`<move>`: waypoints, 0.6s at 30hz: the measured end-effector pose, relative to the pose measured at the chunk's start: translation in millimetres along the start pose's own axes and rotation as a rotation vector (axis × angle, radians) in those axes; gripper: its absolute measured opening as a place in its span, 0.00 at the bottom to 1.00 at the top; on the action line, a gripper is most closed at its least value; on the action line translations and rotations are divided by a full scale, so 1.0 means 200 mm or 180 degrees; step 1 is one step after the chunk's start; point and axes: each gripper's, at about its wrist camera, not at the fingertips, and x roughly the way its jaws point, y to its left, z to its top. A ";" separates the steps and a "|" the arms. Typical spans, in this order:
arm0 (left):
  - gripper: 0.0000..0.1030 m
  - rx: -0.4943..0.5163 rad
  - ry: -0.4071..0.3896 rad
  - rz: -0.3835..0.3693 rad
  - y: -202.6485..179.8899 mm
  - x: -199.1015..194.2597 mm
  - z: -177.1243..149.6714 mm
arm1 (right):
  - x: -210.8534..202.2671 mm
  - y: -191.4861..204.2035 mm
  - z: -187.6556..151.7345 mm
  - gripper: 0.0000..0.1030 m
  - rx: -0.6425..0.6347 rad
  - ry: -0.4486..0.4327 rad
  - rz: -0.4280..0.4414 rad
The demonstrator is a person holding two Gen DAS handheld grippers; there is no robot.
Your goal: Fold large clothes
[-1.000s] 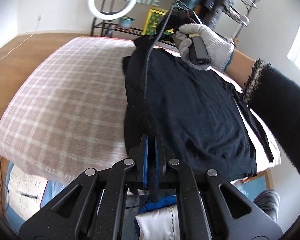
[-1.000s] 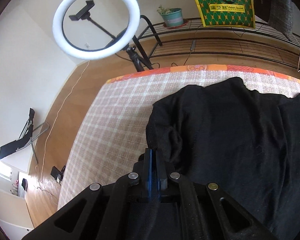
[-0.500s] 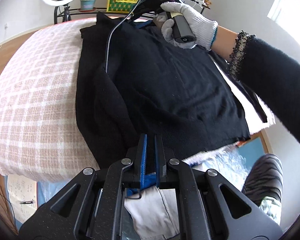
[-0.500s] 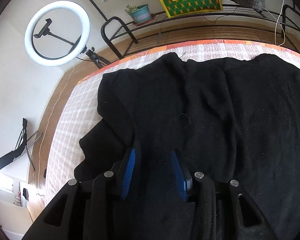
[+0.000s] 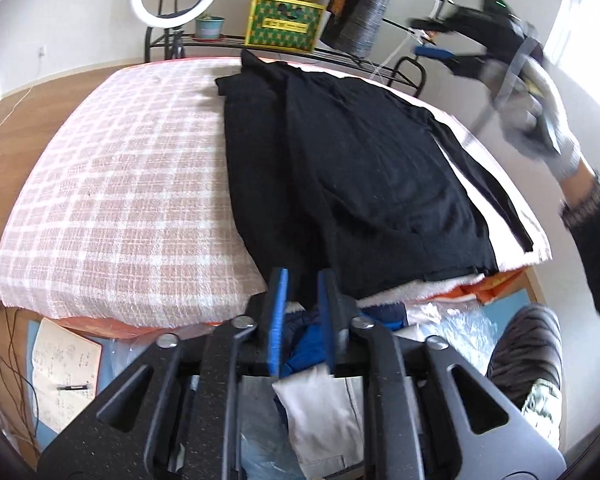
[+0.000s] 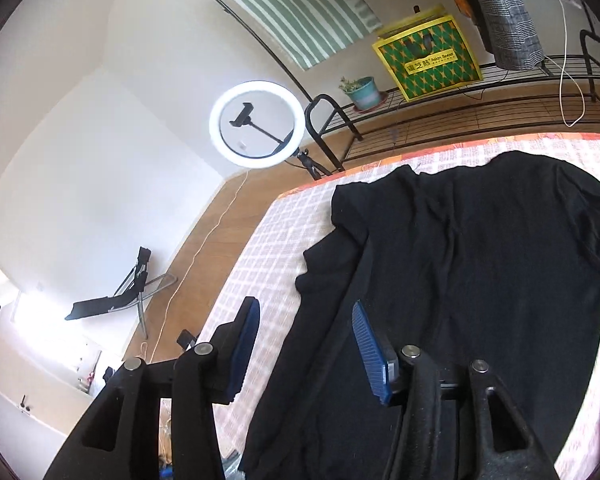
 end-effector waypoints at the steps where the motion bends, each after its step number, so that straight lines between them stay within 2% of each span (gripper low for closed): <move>1: 0.28 -0.0042 -0.0007 0.0012 0.01 0.02 0.01 | -0.01 0.01 -0.04 0.50 -0.0016 0.0036 -0.0026; 5: 0.48 -0.0211 0.0106 0.0134 0.06 0.19 0.04 | 0.02 0.03 -0.15 0.50 -0.0131 0.0178 -0.0227; 11: 0.49 -0.0772 0.0510 -0.0026 0.16 0.44 0.00 | 0.10 0.05 -0.40 0.50 -0.0177 0.0473 -0.0283; 14: 0.49 -0.0870 0.0429 -0.0044 0.16 0.46 0.00 | 0.10 0.05 -0.49 0.50 -0.0220 0.0518 -0.0334; 16: 0.22 -0.0901 0.0417 -0.0100 0.15 0.48 0.01 | 0.09 0.05 -0.51 0.50 -0.0227 0.0517 -0.0370; 17: 0.12 -0.0905 0.0435 -0.0127 0.14 0.50 0.01 | 0.08 0.05 -0.51 0.50 -0.0226 0.0516 -0.0383; 18: 0.11 -0.0886 0.0392 -0.0122 0.12 0.50 0.01 | 0.08 0.05 -0.50 0.50 -0.0237 0.0515 -0.0397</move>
